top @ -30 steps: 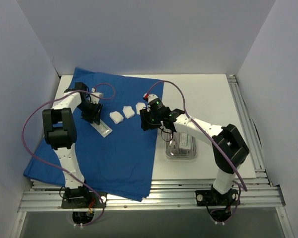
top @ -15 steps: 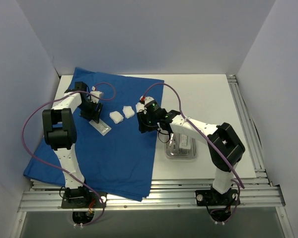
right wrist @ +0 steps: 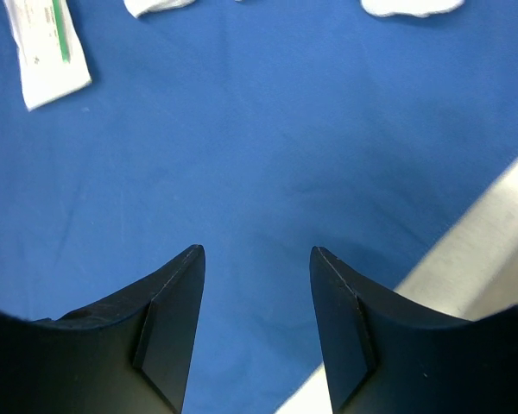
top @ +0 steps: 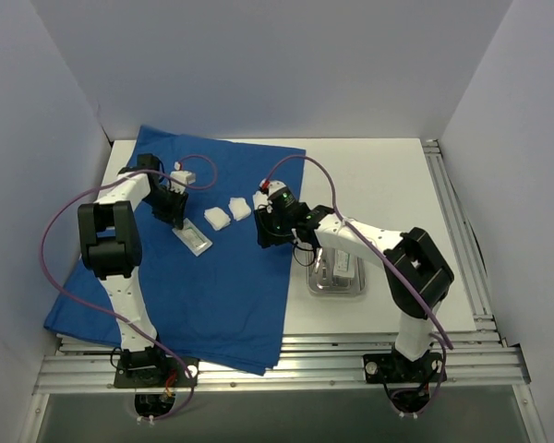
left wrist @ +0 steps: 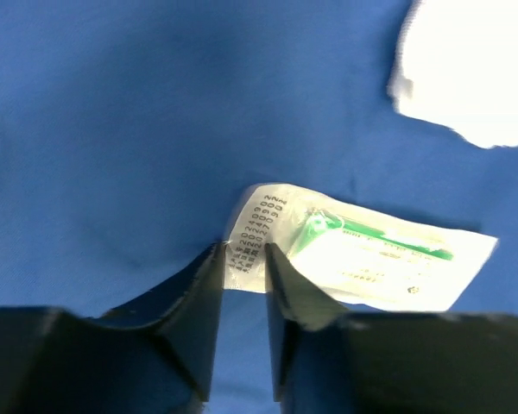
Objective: Prepare the surgical pack
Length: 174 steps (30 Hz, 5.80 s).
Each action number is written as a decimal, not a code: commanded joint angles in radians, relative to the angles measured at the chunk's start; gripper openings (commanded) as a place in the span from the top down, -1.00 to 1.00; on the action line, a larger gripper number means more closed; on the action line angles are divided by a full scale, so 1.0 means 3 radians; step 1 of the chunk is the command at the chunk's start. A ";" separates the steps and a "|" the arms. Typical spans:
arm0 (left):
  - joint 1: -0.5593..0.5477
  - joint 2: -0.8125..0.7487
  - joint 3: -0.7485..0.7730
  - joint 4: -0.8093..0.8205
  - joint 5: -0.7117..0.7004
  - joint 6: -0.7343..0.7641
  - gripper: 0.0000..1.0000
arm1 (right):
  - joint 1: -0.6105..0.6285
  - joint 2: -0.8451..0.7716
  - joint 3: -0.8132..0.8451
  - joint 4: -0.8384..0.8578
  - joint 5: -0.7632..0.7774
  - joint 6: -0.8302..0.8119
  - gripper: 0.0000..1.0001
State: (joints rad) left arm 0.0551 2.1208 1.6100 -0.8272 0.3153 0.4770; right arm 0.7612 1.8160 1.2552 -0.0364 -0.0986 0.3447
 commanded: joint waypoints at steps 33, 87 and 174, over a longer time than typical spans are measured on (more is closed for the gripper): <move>-0.0148 -0.0918 -0.0713 0.0001 0.0887 0.0353 0.95 | 0.0157 0.1591 0.1144 0.1272 -0.1409 -0.0183 -0.05; 0.0092 -0.1076 -0.0852 0.0110 0.0518 0.0011 0.84 | 0.0168 0.1495 0.0889 0.1865 -0.1941 0.0897 1.00; -0.0634 0.0355 0.0749 0.0124 -0.0033 -0.1012 -0.22 | -0.1244 -0.1365 -0.0963 -0.0405 0.0068 0.0007 0.00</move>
State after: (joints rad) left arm -0.1242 2.2189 1.7828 -0.8249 0.2737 0.1970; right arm 0.3862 1.4029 0.9592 -0.1669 -0.1001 0.3355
